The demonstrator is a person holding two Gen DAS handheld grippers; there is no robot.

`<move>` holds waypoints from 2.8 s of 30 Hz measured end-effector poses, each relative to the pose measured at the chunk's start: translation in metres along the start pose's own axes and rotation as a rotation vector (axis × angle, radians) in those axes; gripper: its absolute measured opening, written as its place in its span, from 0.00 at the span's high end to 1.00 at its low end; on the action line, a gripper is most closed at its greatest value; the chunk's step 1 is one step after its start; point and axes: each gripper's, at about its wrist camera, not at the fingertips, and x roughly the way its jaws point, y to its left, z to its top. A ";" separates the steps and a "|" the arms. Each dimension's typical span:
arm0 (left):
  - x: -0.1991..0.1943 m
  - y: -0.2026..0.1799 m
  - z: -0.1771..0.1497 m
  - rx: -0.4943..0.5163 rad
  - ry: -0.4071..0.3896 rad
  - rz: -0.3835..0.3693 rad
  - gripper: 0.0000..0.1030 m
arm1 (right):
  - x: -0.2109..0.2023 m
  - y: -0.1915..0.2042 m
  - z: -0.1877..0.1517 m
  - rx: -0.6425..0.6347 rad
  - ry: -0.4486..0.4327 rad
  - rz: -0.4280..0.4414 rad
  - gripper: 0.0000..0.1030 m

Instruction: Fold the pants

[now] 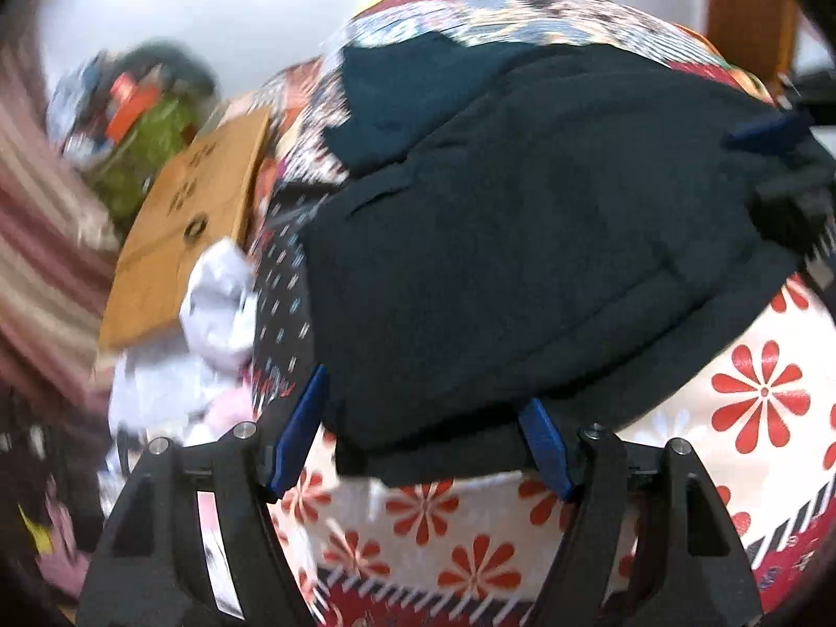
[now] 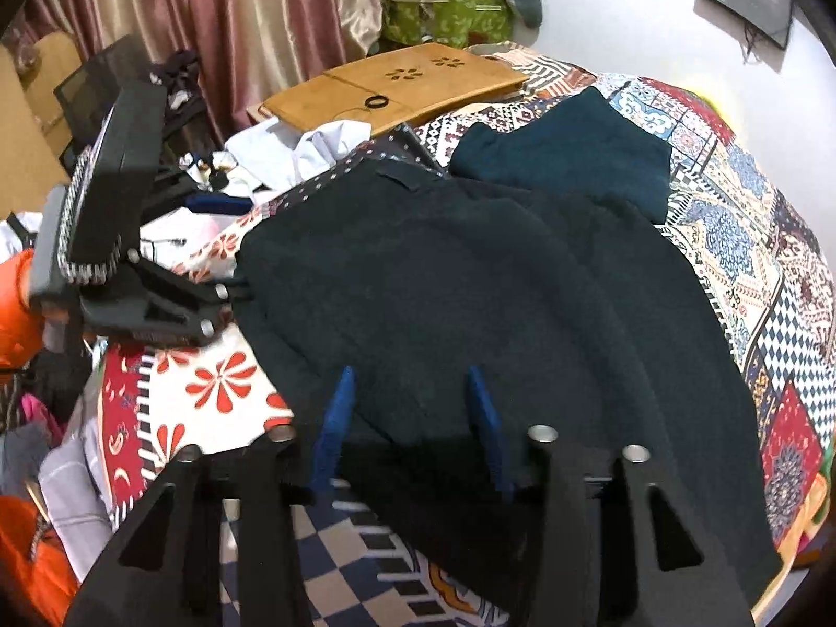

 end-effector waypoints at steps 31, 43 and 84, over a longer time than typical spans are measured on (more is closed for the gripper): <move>-0.031 0.033 -0.031 -0.226 0.032 -0.134 0.48 | -0.046 -0.040 -0.022 0.285 -0.082 0.037 0.46; -0.019 0.044 0.011 -0.339 0.048 -0.107 0.33 | -0.048 -0.068 -0.075 0.403 -0.056 -0.060 0.47; 0.055 -0.225 0.232 0.199 0.197 -0.354 0.01 | -0.140 -0.244 -0.317 1.263 -0.377 -0.250 0.48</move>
